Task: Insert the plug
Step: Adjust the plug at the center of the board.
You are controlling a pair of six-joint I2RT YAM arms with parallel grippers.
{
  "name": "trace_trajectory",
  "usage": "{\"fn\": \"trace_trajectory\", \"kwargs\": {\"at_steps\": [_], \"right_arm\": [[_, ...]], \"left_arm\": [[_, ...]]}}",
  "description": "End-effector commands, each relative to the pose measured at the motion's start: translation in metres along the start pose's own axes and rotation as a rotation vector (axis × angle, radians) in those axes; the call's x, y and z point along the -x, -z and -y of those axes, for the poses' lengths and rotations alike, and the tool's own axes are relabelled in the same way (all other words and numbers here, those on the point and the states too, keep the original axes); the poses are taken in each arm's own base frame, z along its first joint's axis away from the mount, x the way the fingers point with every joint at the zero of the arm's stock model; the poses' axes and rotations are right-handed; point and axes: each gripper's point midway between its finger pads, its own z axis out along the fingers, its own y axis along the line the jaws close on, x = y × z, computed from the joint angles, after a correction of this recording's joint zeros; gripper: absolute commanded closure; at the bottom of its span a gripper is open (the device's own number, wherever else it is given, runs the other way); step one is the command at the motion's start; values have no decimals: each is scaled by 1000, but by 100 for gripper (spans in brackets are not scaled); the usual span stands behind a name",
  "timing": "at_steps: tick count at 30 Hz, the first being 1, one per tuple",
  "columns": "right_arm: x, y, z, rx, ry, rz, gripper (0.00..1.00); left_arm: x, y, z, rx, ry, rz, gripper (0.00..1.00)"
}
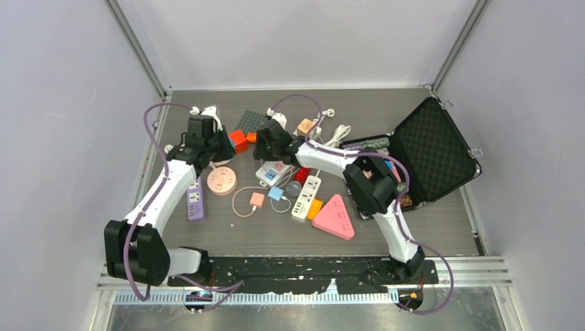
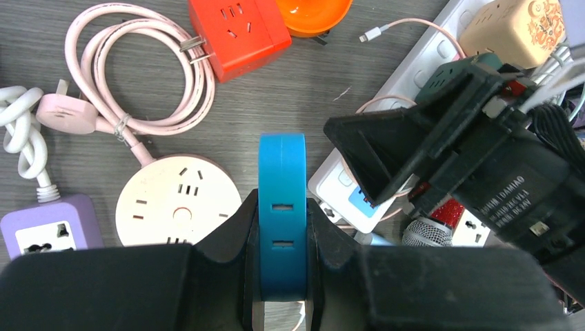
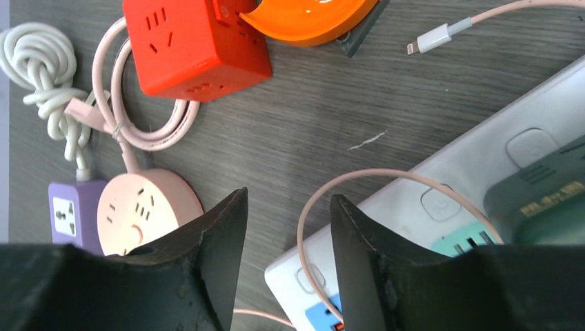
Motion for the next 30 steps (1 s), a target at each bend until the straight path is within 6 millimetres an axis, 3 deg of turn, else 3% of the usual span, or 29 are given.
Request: {"fn": "trace_trajectory", "kwargs": {"at_steps": [1,9,11,14,16,17,18,19,20,21,22,23,24,26,30], "right_arm": [[9,-5,-7,-32,-86,31,49],[-8,-24,-4,-72,-111,-14,54],[-9,-26,-8,-40,-109,-8,64],[0,-24,-17,13,-97,28,90],[9,-16,-22,40,-84,59,94],[25,-6,-32,79,-87,105,95],[22,-2,-28,78,-78,110,95],[38,10,-38,115,-83,152,95],[36,15,-35,118,-70,155,95],[51,32,-44,149,-64,194,95],[48,36,-39,143,-56,191,95],[61,54,-45,167,-47,225,95],[56,59,-39,159,-35,218,95],[73,96,-42,183,-14,274,95],[76,136,-28,189,36,303,95]], "left_arm": [[9,10,-1,5,-5,49,100],[9,12,-10,44,-24,58,100],[9,12,-11,44,-26,58,100],[10,12,-10,41,-31,59,100],[10,11,-9,33,-35,60,100],[10,10,-8,30,-34,60,100],[10,10,-8,26,-35,62,100],[10,8,-8,25,-36,62,100],[10,7,-8,24,-36,63,100],[9,5,-4,1,-38,59,100],[7,3,-1,-21,-41,51,100],[6,1,3,-39,-45,48,100],[6,-1,6,-60,-47,45,100],[5,-5,13,-103,-47,41,100],[6,-16,31,-188,-56,35,100]]}}
